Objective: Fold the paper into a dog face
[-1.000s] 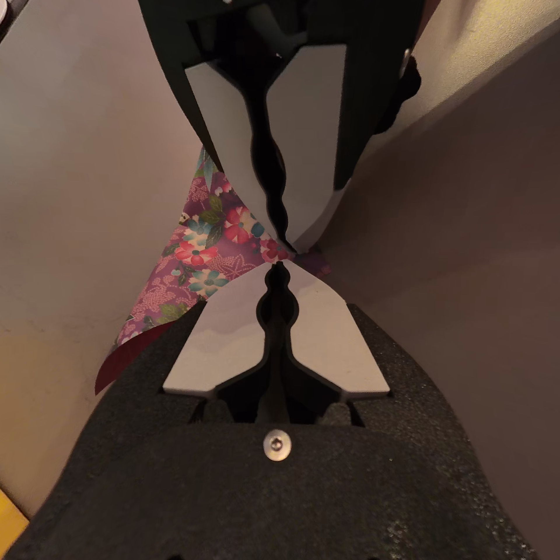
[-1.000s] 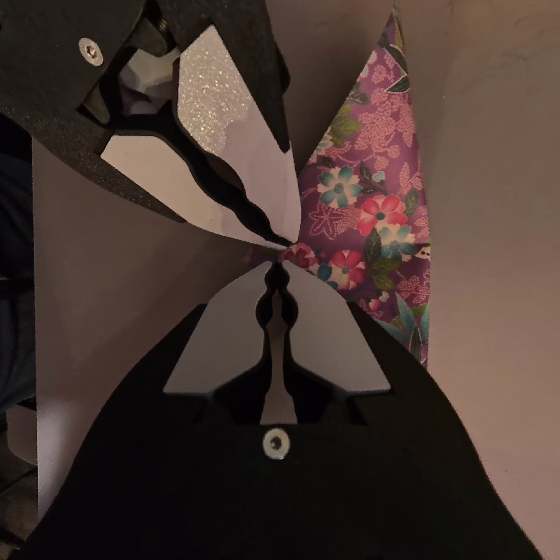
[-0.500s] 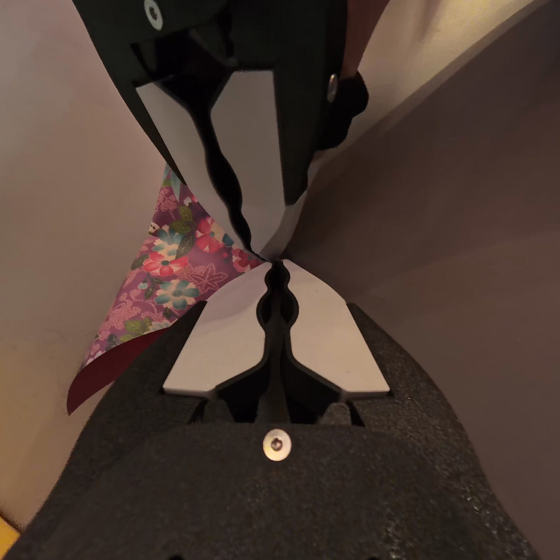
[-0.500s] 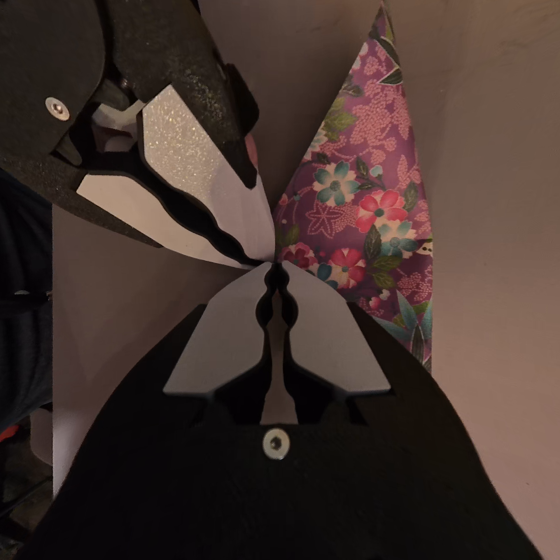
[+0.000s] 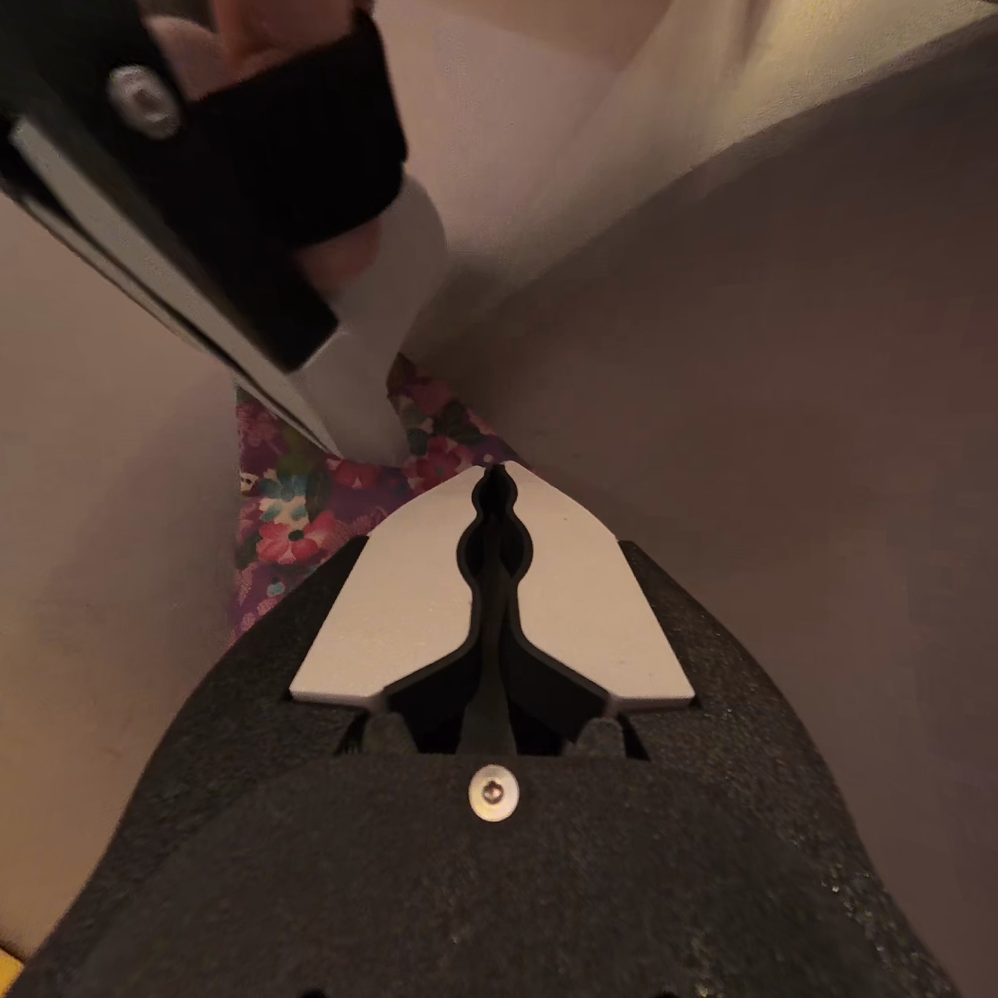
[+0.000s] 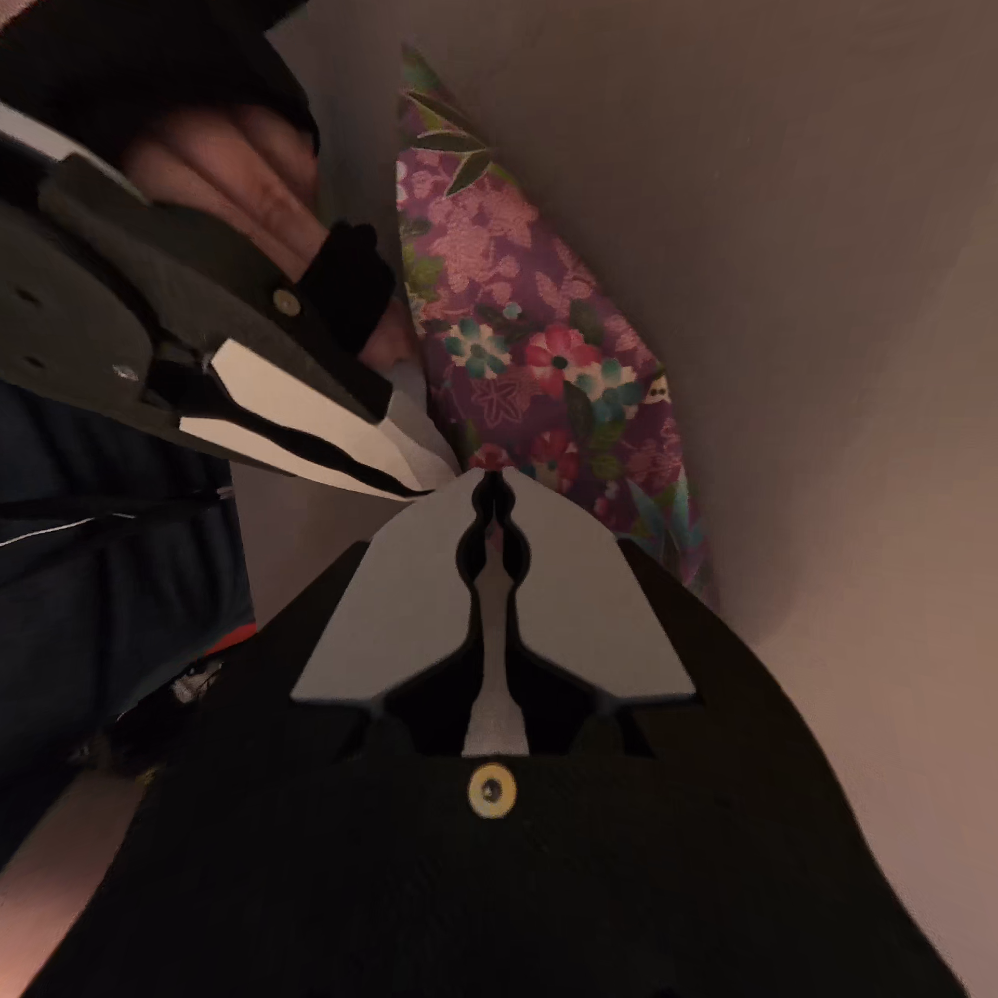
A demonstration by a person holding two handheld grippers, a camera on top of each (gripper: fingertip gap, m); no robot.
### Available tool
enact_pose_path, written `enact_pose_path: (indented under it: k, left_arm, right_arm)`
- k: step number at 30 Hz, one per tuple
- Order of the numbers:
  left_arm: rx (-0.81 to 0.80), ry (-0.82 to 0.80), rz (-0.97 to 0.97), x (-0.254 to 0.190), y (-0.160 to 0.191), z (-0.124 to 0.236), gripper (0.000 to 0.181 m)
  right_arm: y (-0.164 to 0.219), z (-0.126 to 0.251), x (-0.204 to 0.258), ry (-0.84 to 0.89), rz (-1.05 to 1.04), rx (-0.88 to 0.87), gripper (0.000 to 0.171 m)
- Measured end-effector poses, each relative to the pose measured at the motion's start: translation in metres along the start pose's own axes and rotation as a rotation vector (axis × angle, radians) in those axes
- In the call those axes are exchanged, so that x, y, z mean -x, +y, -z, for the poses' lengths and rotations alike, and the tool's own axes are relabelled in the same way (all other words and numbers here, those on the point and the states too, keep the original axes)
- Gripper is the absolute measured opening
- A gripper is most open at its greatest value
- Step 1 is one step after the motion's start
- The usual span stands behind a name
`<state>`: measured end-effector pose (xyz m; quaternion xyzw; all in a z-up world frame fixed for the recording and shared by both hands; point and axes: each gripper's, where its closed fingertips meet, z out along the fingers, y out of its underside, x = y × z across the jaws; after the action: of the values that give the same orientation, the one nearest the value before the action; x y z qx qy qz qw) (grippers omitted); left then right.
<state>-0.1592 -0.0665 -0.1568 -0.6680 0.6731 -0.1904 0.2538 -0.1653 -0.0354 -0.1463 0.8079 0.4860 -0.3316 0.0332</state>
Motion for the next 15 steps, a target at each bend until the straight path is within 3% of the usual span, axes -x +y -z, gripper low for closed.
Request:
enact_pose_path:
  k: [7,15]
  left_arm:
    - [-0.016,0.021,0.026,0.000,0.000,0.000,0.002]
    - [-0.009,0.019,0.031,0.000,0.000,0.001,0.002]
  right_arm:
    - [0.007,0.027,-0.006,0.131,0.013,0.198,0.002]
    - [-0.001,0.013,0.000,0.030,0.100,0.317,0.002]
